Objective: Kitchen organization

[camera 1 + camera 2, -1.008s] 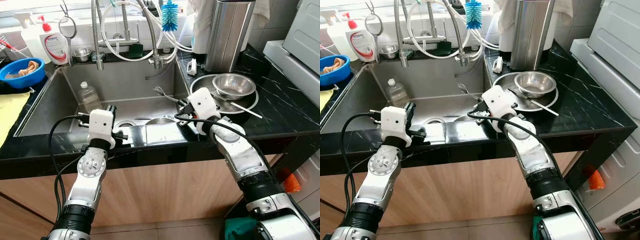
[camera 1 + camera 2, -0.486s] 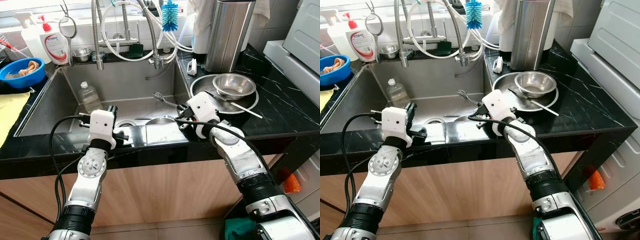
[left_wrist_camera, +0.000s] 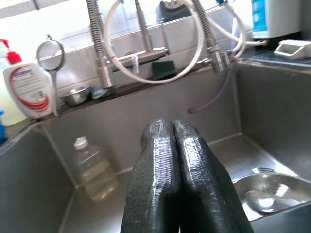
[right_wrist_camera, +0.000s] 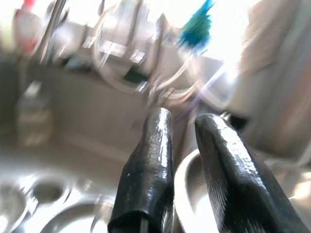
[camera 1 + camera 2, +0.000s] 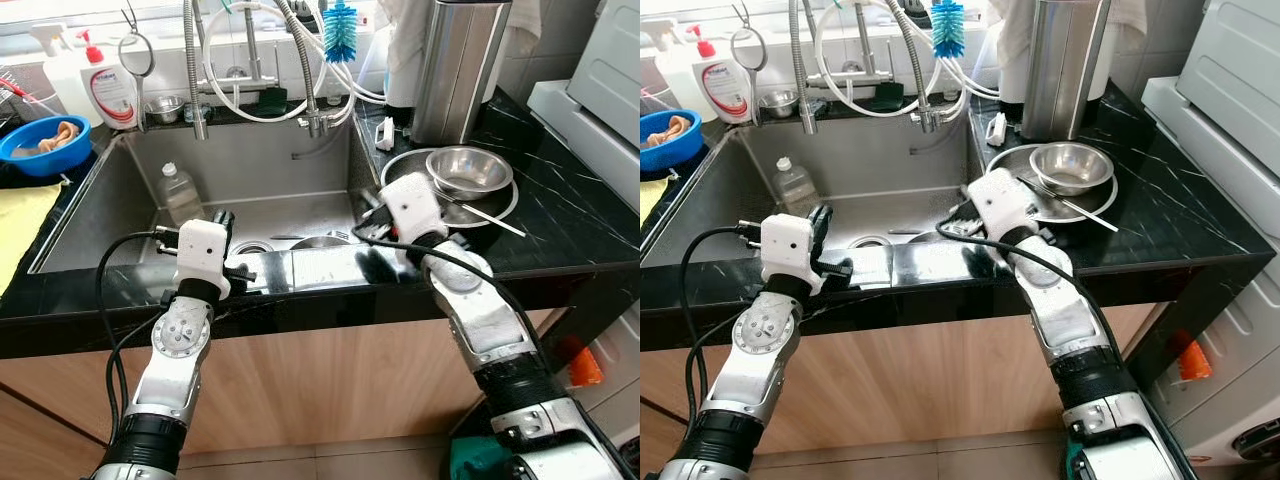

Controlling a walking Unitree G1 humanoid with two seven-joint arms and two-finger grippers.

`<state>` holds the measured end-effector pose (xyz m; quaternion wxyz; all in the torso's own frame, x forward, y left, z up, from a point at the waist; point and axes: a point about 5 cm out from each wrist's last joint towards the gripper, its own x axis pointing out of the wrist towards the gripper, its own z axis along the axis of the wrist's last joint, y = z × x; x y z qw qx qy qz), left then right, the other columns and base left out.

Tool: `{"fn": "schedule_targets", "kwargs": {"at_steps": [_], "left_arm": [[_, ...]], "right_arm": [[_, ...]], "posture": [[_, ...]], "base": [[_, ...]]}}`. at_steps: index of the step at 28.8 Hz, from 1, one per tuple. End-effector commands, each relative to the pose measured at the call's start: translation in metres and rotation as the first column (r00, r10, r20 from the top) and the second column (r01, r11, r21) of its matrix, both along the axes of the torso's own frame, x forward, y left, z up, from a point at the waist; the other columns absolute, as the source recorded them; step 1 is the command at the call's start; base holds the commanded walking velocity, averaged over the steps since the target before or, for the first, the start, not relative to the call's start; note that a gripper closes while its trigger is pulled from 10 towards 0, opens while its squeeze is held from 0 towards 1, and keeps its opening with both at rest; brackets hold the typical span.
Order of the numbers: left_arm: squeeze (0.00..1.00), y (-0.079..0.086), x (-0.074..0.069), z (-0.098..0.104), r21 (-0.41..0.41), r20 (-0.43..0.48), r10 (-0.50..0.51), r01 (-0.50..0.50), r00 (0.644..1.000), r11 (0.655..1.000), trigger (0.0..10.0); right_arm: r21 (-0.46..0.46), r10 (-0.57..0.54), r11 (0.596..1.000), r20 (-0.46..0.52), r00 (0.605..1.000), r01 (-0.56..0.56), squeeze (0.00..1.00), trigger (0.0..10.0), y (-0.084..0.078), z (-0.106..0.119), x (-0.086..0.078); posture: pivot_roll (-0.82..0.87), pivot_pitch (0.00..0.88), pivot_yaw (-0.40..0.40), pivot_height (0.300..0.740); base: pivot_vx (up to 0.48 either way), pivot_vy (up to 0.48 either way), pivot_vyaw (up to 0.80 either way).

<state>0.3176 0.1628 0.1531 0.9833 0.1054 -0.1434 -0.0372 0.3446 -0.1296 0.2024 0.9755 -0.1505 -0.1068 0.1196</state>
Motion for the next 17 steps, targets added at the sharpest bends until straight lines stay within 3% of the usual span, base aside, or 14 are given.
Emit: {"fn": "schedule_targets", "kwargs": {"at_steps": [1, 2, 4, 5, 7, 9, 10, 11, 14, 17], "left_arm": [[0.0, 0.007, 0.001, 0.007, 0.007, 0.022, 0.018, -0.018, 1.0, 1.0, 10.0], [0.0, 0.006, 0.001, 0.007, 0.007, 0.022, 0.015, -0.016, 1.0, 1.0, 10.0], [0.0, 0.004, 0.001, 0.007, 0.007, 0.021, 0.008, -0.008, 1.0, 1.0, 10.0], [0.0, 0.003, 0.002, 0.007, 0.007, 0.021, 0.007, -0.007, 1.0, 1.0, 10.0], [0.0, 0.003, 0.002, 0.007, 0.004, 0.021, 0.007, -0.007, 1.0, 1.0, 10.0], [0.0, 0.003, 0.002, 0.007, 0.004, 0.021, 0.007, -0.007, 1.0, 1.0, 10.0], [0.0, 0.003, 0.002, 0.007, 0.004, 0.02, 0.007, -0.007, 1.0, 1.0, 10.0], [0.0, 0.004, 0.001, 0.007, 0.005, 0.016, 0.007, -0.007, 1.0, 1.0, 10.0], [0.0, 0.007, 0.001, 0.006, 0.007, 0.014, 0.012, -0.012, 1.0, 1.0, 10.0], [0.0, 0.008, 0.0, 0.006, 0.009, 0.013, 0.015, -0.015, 1.0, 1.0, 10.0]], "right_arm": [[0.016, -0.027, 1.0, 0.048, 0.998, 0.026, 0.0, 10.0, -0.006, 0.006, -0.01], [0.026, -0.022, 0.999, 0.041, 0.999, 0.021, 0.0, 10.0, -0.009, 0.002, -0.017], [0.039, -0.055, 0.998, 0.042, 0.998, 0.053, 0.4, 10.0, -0.018, -0.003, -0.026], [0.068, -0.098, 0.993, 0.051, 0.994, 0.094, 1.0, 10.0, -0.027, -0.004, -0.03], [0.101, -0.184, 0.979, 0.062, 0.981, 0.177, 1.0, 10.0, -0.046, -0.005, -0.039], [0.101, -0.184, 0.979, 0.062, 0.981, 0.177, 1.0, 10.0, -0.046, -0.005, -0.039], [0.084, -0.187, 0.98, 0.055, 0.981, 0.182, 1.0, 10.0, -0.049, -0.007, -0.04], [0.03, -0.224, 0.974, 0.033, 0.974, 0.223, 1.0, 10.0, -0.062, -0.014, -0.047], [0.032, -0.284, 0.958, 0.029, 0.958, 0.283, 1.0, 10.0, -0.076, -0.016, -0.053], [0.055, -0.288, 0.957, 0.048, 0.957, 0.285, 1.0, 10.0, -0.075, -0.011, -0.054]], "posture": [[-0.21, 0.0, 0.079, 0.731], [-0.21, 0.0, 0.08, 0.731], [-0.22, 0.0, 0.083, 0.731], [-0.22, 0.0, 0.085, 0.731], [-0.22, 0.0, 0.084, 0.731], [-0.22, 0.0, 0.084, 0.731], [-0.22, 0.0, 0.084, 0.731], [-0.22, 0.0, 0.086, 0.731], [-0.21, 0.0, 0.087, 0.731], [-0.21, 0.0, 0.089, 0.731]], "base": [[0.0, 0.0, 0.0], [0.0, 0.0, 0.0], [0.0, 0.0, 0.0], [0.0, 0.0, 0.0], [0.0, 0.0, 0.0], [0.0, 0.0, 0.0], [0.0, 0.0, 0.0], [0.0, 0.0, 0.0], [0.0, 0.0, 0.0], [0.0, 0.0, 0.0]]}}
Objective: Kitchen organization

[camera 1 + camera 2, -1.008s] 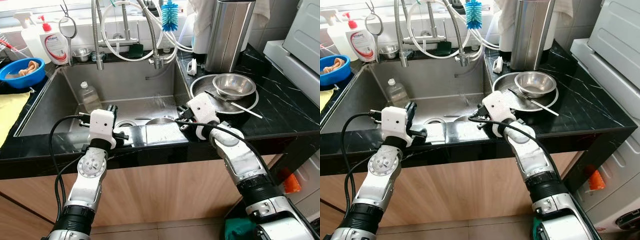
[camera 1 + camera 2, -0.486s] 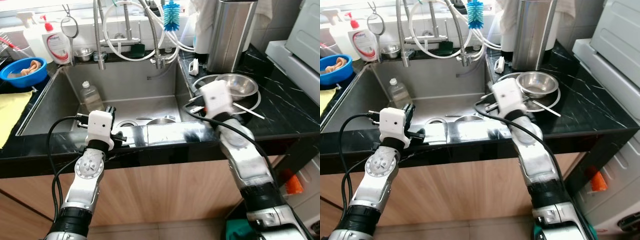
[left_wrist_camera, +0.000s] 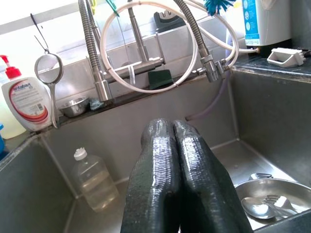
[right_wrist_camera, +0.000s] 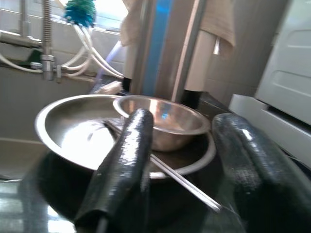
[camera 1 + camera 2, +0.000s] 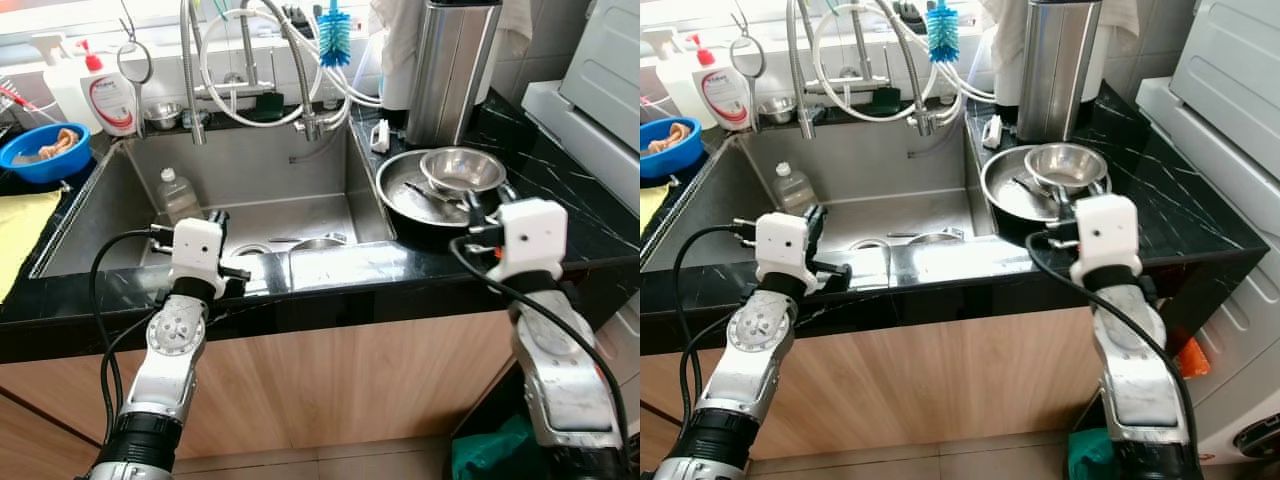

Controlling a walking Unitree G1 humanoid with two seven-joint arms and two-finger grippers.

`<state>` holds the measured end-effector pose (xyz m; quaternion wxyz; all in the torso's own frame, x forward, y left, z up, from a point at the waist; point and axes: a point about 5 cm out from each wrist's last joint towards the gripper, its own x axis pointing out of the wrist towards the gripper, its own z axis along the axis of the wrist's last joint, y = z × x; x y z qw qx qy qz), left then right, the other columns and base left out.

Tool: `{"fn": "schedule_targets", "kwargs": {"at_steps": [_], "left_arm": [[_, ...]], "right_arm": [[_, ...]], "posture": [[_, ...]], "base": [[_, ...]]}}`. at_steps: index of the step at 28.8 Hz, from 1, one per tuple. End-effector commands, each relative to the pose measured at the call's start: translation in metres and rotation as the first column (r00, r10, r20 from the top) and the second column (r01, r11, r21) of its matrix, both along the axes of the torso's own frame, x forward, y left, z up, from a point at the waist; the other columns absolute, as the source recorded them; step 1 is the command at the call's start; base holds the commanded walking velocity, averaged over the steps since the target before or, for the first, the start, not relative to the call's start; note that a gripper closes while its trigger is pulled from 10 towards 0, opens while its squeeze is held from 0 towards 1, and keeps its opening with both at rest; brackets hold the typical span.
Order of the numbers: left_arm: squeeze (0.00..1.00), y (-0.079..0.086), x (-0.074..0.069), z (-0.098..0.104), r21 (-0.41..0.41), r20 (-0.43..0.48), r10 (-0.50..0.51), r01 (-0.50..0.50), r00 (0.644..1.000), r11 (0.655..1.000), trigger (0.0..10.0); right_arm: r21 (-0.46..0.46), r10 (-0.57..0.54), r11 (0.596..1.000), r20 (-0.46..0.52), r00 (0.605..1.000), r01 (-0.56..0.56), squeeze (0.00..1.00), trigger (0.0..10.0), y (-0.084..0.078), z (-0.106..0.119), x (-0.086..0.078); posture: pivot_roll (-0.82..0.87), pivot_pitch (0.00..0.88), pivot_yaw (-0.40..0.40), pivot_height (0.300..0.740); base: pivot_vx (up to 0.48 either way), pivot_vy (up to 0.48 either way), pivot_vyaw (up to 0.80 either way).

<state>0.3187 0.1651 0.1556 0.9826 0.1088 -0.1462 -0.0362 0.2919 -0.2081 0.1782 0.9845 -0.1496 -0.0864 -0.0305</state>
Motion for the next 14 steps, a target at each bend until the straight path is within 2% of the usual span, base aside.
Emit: {"fn": "schedule_targets", "kwargs": {"at_steps": [1, 3, 8, 12, 14], "left_arm": [[0.0, 0.006, -0.001, 0.0036, 0.003, 0.006, 0.013, -0.013, 1.0, 1.0, 10.0], [0.0, 0.0055, -0.001, 0.0038, 0.004, 0.006, 0.012, -0.012, 1.0, 1.0, 10.0], [0.0, 0.0052, -0.0006, 0.0041, 0.005, 0.005, 0.009, -0.009, 1.0, 1.0, 10.0], [0.0, 0.0049, -0.0007, 0.0036, 0.008, 0.003, 0.005, -0.006, 1.0, 1.0, 10.0], [0.0, 0.0047, -0.0008, 0.0035, 0.009, 0.003, 0.005, -0.005, 1.0, 1.0, 10.0]], "right_arm": [[0.024, 0.007, 1.0, 0.072, 0.997, -0.008, 1.0, 10.0, 0.0064, 0.0142, -0.0024], [0.059, 0.005, 0.998, 0.066, 0.998, -0.009, 1.0, 10.0, 0.0106, 0.012, -0.0033], [0.066, 0.005, 0.998, 0.072, 0.997, -0.01, 1.0, 10.0, 0.0119, 0.0115, -0.0043], [0.146, -0.038, 0.989, 0.043, 0.998, 0.031, 1.0, 10.0, 0.0058, 0.0074, -0.0057], [0.155, -0.044, 0.987, 0.041, 0.998, 0.037, 1.0, 10.0, 0.0051, 0.0069, -0.0057]], "posture": [[-0.21, 0.0, 0.092, 0.731], [-0.21, 0.0, 0.094, 0.731], [-0.21, 0.0, 0.098, 0.731], [-0.21, 0.0, 0.098, 0.731], [-0.21, 0.0, 0.098, 0.731]], "base": [[0.0, 0.0, 0.0], [0.0, 0.0, 0.0], [0.0, 0.0, 0.0], [0.0, 0.0, 0.0], [0.0, 0.0, 0.0]]}}
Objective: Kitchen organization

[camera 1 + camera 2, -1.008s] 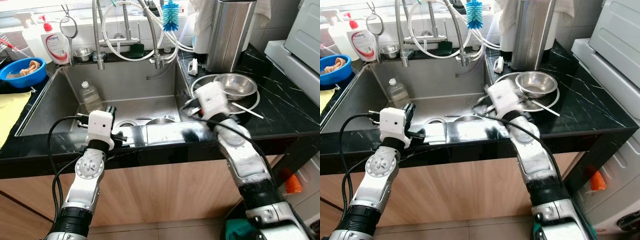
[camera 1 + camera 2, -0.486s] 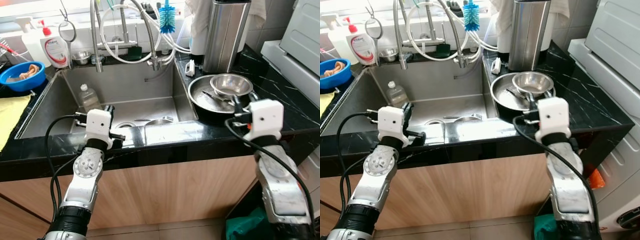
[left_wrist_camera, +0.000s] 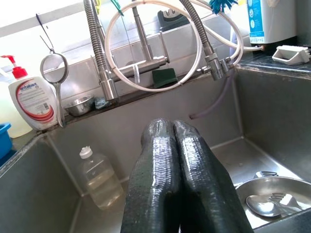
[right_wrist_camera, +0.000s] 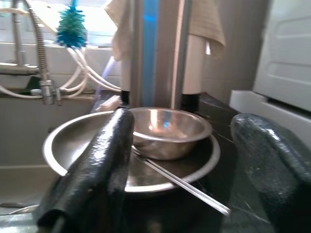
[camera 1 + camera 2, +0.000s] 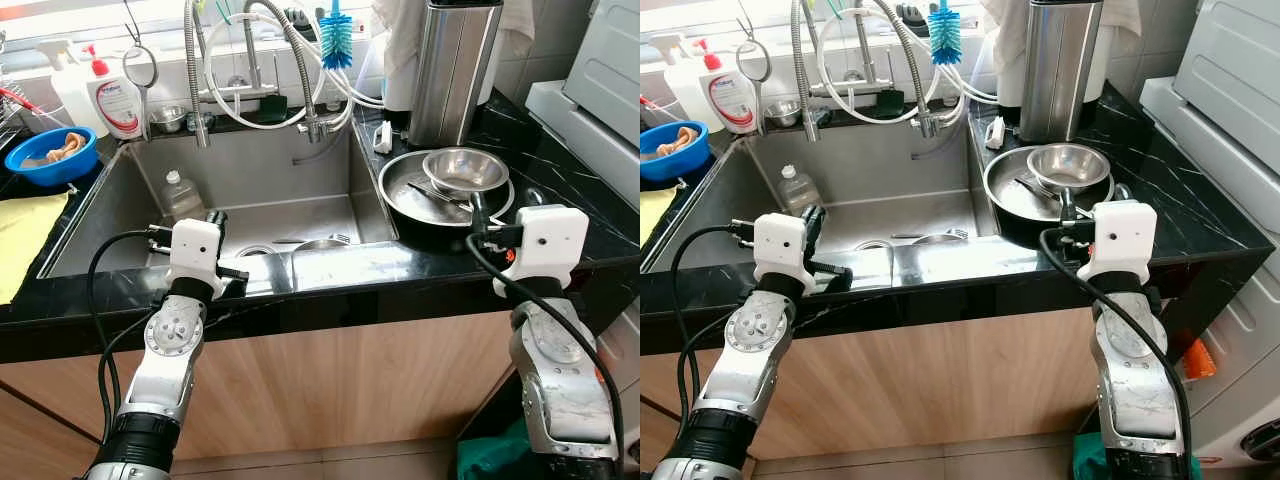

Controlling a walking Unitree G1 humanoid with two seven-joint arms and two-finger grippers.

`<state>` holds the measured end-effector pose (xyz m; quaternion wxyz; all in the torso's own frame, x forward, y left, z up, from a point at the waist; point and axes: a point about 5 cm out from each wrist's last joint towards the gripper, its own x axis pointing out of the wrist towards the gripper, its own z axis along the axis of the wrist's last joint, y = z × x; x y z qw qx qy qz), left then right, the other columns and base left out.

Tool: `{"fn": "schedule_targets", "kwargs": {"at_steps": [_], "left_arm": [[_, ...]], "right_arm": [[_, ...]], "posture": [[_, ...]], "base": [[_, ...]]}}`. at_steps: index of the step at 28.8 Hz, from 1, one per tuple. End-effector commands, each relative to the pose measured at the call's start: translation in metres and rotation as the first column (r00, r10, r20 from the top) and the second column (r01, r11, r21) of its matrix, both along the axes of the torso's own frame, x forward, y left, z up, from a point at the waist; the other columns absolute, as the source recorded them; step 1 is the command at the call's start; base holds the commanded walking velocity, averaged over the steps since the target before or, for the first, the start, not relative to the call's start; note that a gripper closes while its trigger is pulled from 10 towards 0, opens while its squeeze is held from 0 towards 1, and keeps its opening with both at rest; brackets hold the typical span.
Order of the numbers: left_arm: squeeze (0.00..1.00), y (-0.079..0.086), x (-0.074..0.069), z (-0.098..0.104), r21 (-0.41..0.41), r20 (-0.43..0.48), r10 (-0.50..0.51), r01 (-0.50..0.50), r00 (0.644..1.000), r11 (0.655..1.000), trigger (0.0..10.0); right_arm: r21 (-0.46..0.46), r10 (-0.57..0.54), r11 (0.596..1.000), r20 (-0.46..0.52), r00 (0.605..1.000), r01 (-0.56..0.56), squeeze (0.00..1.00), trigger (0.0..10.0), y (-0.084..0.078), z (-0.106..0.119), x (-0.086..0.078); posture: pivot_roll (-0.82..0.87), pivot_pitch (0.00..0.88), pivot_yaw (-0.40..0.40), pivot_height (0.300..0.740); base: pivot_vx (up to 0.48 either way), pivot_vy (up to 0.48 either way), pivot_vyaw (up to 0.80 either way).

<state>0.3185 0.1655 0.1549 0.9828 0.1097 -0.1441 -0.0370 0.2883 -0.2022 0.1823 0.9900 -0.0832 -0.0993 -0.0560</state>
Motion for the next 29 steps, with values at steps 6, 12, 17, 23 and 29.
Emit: {"fn": "schedule_targets", "kwargs": {"at_steps": [6, 12, 17, 23, 29], "left_arm": [[0.0, 0.004, -0.001, 0.004, 0.007, 0.007, 0.005, -0.005, 1.0, 1.0, 10.0], [0.0, 0.004, -0.001, 0.004, 0.007, 0.007, 0.005, -0.005, 1.0, 1.0, 10.0], [0.0, 0.004, -0.001, 0.004, 0.007, 0.007, 0.005, -0.005, 1.0, 1.0, 10.0], [0.0, 0.003, 0.004, 0.007, 0.008, 0.015, -0.009, 0.009, 1.0, 1.0, 10.0], [0.0, 0.0, 0.004, 0.007, 0.006, 0.017, -0.016, 0.016, 1.0, 1.0, 10.0]], "right_arm": [[0.025, -0.012, 1.0, 0.009, 1.0, 0.011, 1.0, 10.0, -0.001, 0.003, -0.002], [0.029, -0.013, 0.999, 0.006, 1.0, 0.013, 1.0, 10.0, -0.001, 0.003, -0.002], [0.03, -0.013, 0.999, 0.006, 1.0, 0.013, 1.0, 10.0, -0.001, 0.003, -0.002], [0.192, -0.179, 0.96, -0.126, 0.976, 0.201, 0.0, 10.0, -0.028, -0.023, 0.002], [0.175, -0.089, 0.979, -0.07, 0.994, 0.1, 0.0, 10.0, -0.016, -0.013, 0.007]], "posture": [[-0.21, 0.0, 0.098, 0.731], [-0.21, 0.0, 0.098, 0.731], [-0.21, 0.0, 0.098, 0.731], [-0.22, 0.0, 0.109, 0.731], [-0.22, 0.0, 0.107, 0.731]], "base": [[0.0, 0.0, 0.0], [0.0, 0.0, 0.0], [0.0, 0.0, 0.0], [0.0, 0.0, 0.0], [0.0, 0.0, 0.0]]}}
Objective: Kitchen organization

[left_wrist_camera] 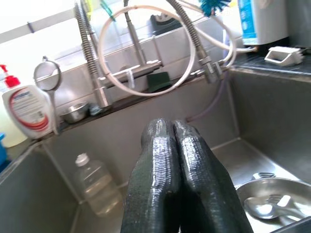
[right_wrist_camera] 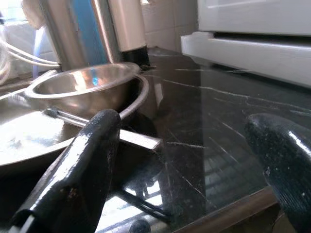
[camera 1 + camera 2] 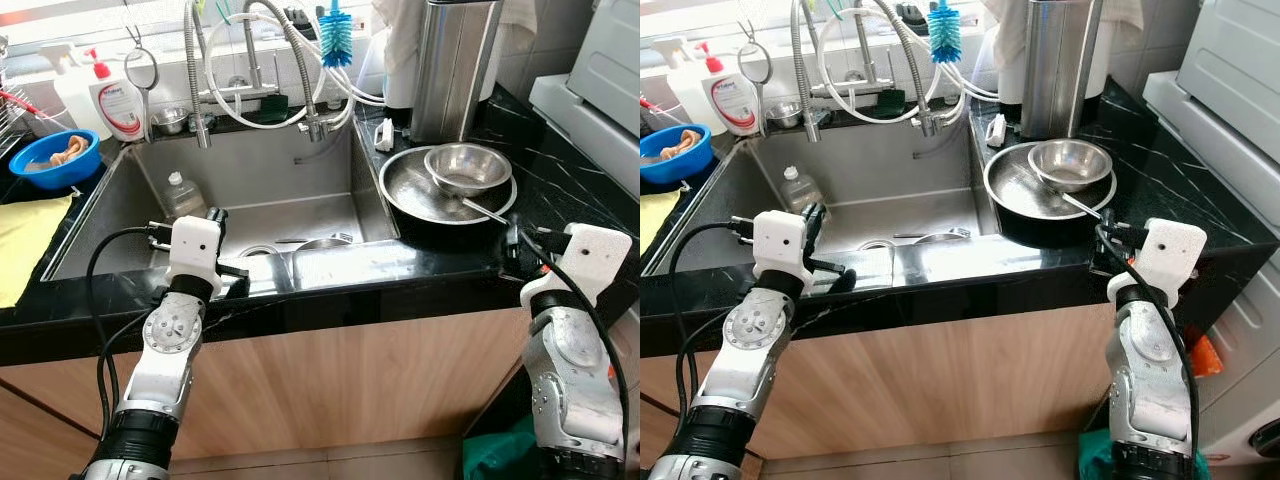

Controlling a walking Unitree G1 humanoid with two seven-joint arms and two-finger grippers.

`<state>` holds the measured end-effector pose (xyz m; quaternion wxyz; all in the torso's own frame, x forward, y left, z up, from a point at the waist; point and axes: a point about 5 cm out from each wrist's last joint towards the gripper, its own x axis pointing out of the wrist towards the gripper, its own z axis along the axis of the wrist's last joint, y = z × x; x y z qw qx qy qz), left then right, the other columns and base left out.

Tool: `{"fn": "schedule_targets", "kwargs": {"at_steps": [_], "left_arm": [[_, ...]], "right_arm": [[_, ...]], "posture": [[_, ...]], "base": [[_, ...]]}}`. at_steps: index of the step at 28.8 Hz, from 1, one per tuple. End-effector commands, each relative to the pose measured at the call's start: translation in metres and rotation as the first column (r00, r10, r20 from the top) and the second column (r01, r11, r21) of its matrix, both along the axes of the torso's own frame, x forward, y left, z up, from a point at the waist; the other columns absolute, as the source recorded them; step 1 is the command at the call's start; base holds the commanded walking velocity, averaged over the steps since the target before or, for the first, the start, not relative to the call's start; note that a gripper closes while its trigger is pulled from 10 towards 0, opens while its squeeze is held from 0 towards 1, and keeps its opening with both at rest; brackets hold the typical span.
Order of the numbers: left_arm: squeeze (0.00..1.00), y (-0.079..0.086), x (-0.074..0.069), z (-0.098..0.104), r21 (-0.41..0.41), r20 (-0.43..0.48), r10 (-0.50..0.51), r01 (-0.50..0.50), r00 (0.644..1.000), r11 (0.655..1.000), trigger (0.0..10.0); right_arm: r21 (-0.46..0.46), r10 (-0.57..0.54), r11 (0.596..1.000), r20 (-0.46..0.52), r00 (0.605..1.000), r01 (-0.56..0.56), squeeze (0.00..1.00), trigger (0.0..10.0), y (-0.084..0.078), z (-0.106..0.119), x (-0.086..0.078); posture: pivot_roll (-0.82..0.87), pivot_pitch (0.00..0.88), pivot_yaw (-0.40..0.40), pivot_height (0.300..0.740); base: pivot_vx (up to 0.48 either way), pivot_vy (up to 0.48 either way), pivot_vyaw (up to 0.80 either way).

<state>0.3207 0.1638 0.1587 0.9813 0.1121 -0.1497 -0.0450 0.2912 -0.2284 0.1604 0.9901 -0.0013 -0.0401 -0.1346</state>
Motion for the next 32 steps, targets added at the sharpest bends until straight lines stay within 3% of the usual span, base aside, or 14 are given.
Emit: {"fn": "schedule_targets", "kwargs": {"at_steps": [1, 13, 14, 15, 16, 17, 18, 19, 23, 25, 32], "left_arm": [[0.0, 0.001, 0.002, 0.004, -0.003, 0.008, 0.0, 0.0, 1.0, 1.0, 10.0], [0.0, 0.002, 0.002, 0.004, -0.01, 0.013, 0.014, -0.014, 1.0, 1.0, 10.0], [0.0, 0.002, 0.002, 0.004, -0.011, 0.014, 0.015, -0.015, 1.0, 1.0, 10.0], [0.0, 0.002, 0.002, 0.004, -0.011, 0.014, 0.015, -0.015, 1.0, 1.0, 10.0], [0.0, 0.002, 0.002, 0.004, -0.011, 0.014, 0.015, -0.015, 1.0, 1.0, 10.0], [0.0, 0.001, 0.002, 0.004, -0.011, 0.015, 0.015, -0.015, 1.0, 1.0, 10.0], [0.0, 0.001, 0.002, 0.004, -0.011, 0.015, 0.015, -0.015, 1.0, 1.0, 10.0], [0.0, 0.001, 0.002, 0.004, -0.01, 0.015, 0.014, -0.014, 1.0, 1.0, 10.0], [0.0, 0.001, 0.002, 0.004, -0.011, 0.016, 0.015, -0.015, 1.0, 1.0, 10.0], [0.0, 0.0, 0.002, 0.004, -0.012, 0.015, 0.014, -0.014, 1.0, 1.0, 10.0], [0.0, 0.001, 0.002, 0.004, -0.011, 0.014, 0.018, -0.018, 1.0, 1.0, 10.0]], "right_arm": [[-0.017, 0.067, 0.998, 0.047, 0.997, -0.066, 0.0, 10.0, 0.012, 0.01, 0.005], [-0.03, 0.083, 0.996, 0.222, 0.971, -0.078, 0.0, 10.0, 0.015, 0.036, 0.005], [0.0, 0.063, 0.998, 0.251, 0.966, -0.065, 0.0, 10.0, 0.013, 0.038, 0.004], [0.108, 0.019, 0.993, 0.296, 0.955, -0.053, 0.0, 10.0, 0.007, 0.04, 0.002], [0.108, 0.019, 0.993, 0.296, 0.955, -0.053, 0.0, 10.0, 0.007, 0.04, 0.002], [0.212, -0.024, 0.976, 0.326, 0.945, -0.048, 0.0, 10.0, 0.003, 0.04, 0.0], [0.212, -0.024, 0.976, 0.326, 0.945, -0.048, 0.0, 10.0, 0.003, 0.04, 0.0], [0.299, -0.059, 0.953, 0.332, 0.941, -0.046, 0.0, 10.0, 0.002, 0.038, -0.001], [0.391, -0.079, 0.919, 0.303, 0.95, -0.048, 0.0, 10.0, 0.004, 0.027, -0.001], [0.47, -0.086, 0.881, 0.268, 0.96, -0.052, 0.0, 10.0, 0.009, 0.015, 0.0], [0.498, -0.047, 0.865, 0.189, 0.981, -0.055, 0.0, 10.0, 0.015, 0.003, 0.005]], "posture": [[-0.22, 0.0, 0.107, 0.731], [-0.22, 0.0, 0.097, 0.731], [-0.22, 0.0, 0.097, 0.731], [-0.22, 0.0, 0.098, 0.731], [-0.22, 0.0, 0.098, 0.731], [-0.22, 0.0, 0.099, 0.731], [-0.22, 0.0, 0.099, 0.731], [-0.23, 0.0, 0.098, 0.731], [-0.23, 0.0, 0.096, 0.731], [-0.22, 0.0, 0.095, 0.731], [-0.22, 0.0, 0.093, 0.731]], "base": [[0.0, 0.0, 0.0], [0.0, 0.0, 0.0], [0.0, 0.0, 0.0], [0.0, 0.0, 0.0], [0.0, 0.0, 0.0], [0.0, 0.0, 0.0], [0.0, 0.0, 0.0], [0.0, 0.0, 0.0], [0.0, 0.0, 0.0], [0.0, 0.0, 0.0], [0.0, 0.0, 0.0]]}}
